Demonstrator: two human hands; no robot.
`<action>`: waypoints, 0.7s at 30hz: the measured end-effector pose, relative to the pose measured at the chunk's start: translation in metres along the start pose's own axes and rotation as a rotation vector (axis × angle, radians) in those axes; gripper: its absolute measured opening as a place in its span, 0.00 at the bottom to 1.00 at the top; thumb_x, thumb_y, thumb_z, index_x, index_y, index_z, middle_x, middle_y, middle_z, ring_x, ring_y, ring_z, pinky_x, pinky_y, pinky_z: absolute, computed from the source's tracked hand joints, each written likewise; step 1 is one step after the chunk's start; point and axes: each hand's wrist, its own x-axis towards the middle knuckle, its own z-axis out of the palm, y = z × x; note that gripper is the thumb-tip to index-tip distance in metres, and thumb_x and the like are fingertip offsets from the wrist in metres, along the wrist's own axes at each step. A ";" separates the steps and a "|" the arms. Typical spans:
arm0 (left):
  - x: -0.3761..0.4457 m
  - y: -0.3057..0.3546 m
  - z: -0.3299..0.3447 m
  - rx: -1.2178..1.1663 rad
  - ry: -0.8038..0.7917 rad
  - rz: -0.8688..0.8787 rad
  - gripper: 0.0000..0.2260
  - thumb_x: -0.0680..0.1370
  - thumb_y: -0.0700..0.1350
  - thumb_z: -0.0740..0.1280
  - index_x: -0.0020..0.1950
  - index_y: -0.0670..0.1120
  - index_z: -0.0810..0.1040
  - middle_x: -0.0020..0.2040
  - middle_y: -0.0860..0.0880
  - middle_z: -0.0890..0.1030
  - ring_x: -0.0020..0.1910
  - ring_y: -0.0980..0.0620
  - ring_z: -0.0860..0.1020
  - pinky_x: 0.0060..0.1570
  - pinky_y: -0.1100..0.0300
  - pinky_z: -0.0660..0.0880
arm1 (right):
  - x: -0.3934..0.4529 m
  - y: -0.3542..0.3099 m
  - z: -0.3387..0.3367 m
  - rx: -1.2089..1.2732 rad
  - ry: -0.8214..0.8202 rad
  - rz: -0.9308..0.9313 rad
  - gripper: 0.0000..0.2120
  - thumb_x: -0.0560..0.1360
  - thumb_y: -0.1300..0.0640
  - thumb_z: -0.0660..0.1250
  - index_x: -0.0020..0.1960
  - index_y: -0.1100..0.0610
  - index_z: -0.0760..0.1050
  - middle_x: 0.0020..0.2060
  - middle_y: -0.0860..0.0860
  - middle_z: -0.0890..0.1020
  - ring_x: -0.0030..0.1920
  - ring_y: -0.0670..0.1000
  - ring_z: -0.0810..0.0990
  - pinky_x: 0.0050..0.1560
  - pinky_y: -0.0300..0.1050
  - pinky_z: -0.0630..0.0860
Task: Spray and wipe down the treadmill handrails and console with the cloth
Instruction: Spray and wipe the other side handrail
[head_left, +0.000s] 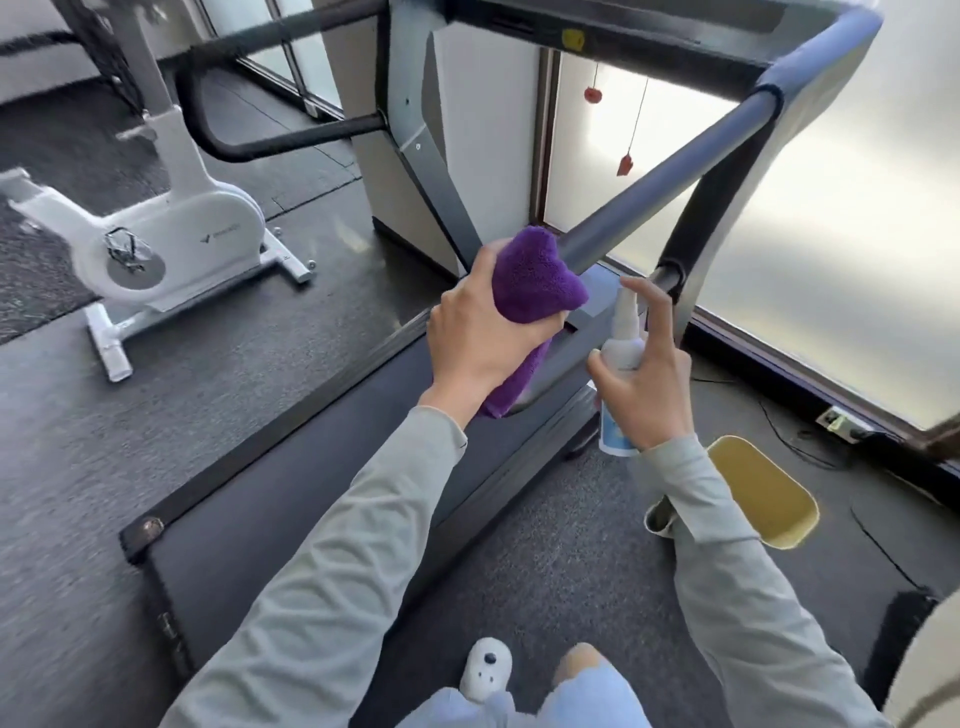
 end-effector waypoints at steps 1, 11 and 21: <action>0.000 0.001 0.000 0.004 0.006 -0.007 0.32 0.63 0.63 0.76 0.64 0.62 0.71 0.53 0.58 0.83 0.54 0.51 0.79 0.45 0.65 0.65 | 0.002 0.005 0.000 0.005 -0.014 -0.015 0.31 0.69 0.66 0.67 0.68 0.47 0.65 0.31 0.59 0.76 0.29 0.61 0.77 0.36 0.55 0.79; -0.026 0.009 0.031 -0.015 0.364 -0.210 0.39 0.58 0.67 0.75 0.68 0.62 0.69 0.56 0.60 0.81 0.56 0.55 0.79 0.57 0.57 0.74 | 0.044 0.055 -0.039 0.057 -0.347 -0.139 0.31 0.70 0.67 0.67 0.69 0.49 0.65 0.31 0.57 0.76 0.30 0.63 0.76 0.38 0.57 0.77; -0.066 0.013 0.113 -0.078 0.898 -0.564 0.40 0.64 0.51 0.79 0.73 0.59 0.64 0.66 0.61 0.74 0.63 0.60 0.74 0.64 0.54 0.71 | 0.069 0.098 -0.091 0.123 -0.670 -0.190 0.30 0.71 0.66 0.66 0.69 0.46 0.65 0.33 0.57 0.78 0.30 0.57 0.77 0.37 0.47 0.78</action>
